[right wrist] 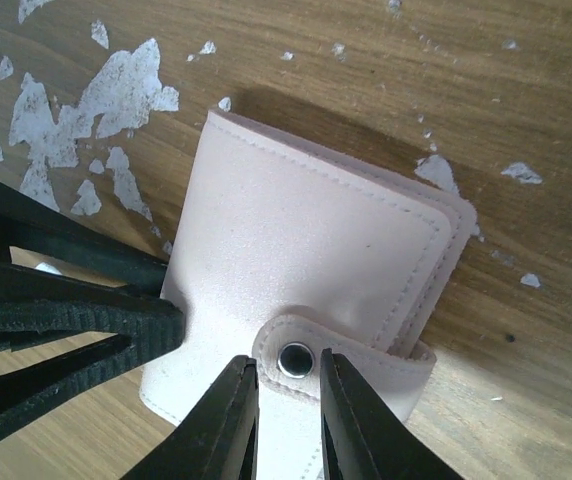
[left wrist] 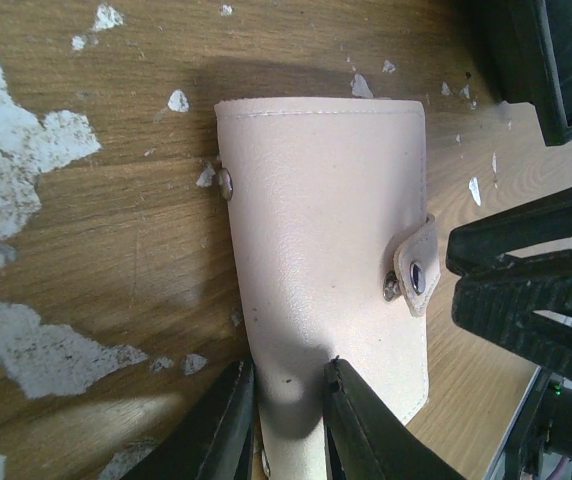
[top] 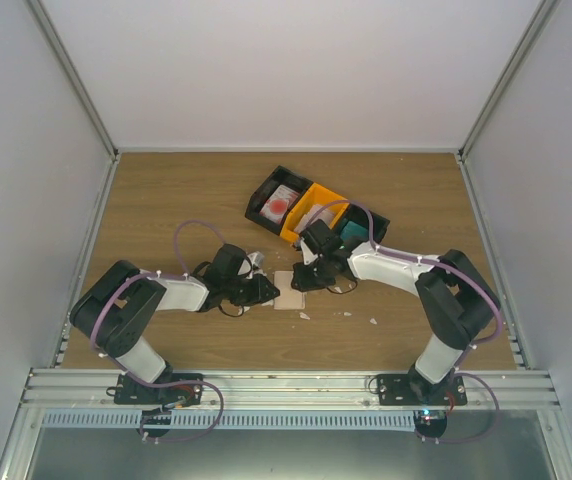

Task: Put the credit cards into the card holder
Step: Close the card holder at the center of the board.

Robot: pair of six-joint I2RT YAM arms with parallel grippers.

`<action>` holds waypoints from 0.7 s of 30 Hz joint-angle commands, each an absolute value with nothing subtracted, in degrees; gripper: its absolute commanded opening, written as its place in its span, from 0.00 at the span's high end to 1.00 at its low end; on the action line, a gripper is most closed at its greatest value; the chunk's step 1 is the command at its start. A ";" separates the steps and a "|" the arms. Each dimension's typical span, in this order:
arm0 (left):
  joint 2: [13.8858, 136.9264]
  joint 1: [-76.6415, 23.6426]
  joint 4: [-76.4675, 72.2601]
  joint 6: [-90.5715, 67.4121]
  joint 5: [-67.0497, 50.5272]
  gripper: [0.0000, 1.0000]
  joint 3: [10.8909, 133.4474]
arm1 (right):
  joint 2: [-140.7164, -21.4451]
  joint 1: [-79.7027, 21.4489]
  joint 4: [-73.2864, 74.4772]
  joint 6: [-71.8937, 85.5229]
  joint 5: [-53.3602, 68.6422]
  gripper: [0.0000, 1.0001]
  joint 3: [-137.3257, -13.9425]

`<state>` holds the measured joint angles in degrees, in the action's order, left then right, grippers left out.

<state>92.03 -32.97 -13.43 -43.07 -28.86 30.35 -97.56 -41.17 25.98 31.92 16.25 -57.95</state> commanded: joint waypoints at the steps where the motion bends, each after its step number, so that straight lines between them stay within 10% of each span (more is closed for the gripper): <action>1: 94.48 -33.83 -10.19 -43.04 -26.41 0.76 29.77 | -98.68 -40.91 24.73 32.99 18.24 0.81 -57.23; 21: 95.29 -33.93 -10.34 -42.75 -26.55 0.77 30.06 | -100.50 -40.88 21.22 33.13 22.23 0.82 -57.02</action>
<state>92.64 -33.12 -13.98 -43.07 -29.06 30.61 -99.85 -41.08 23.31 32.27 19.90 -57.63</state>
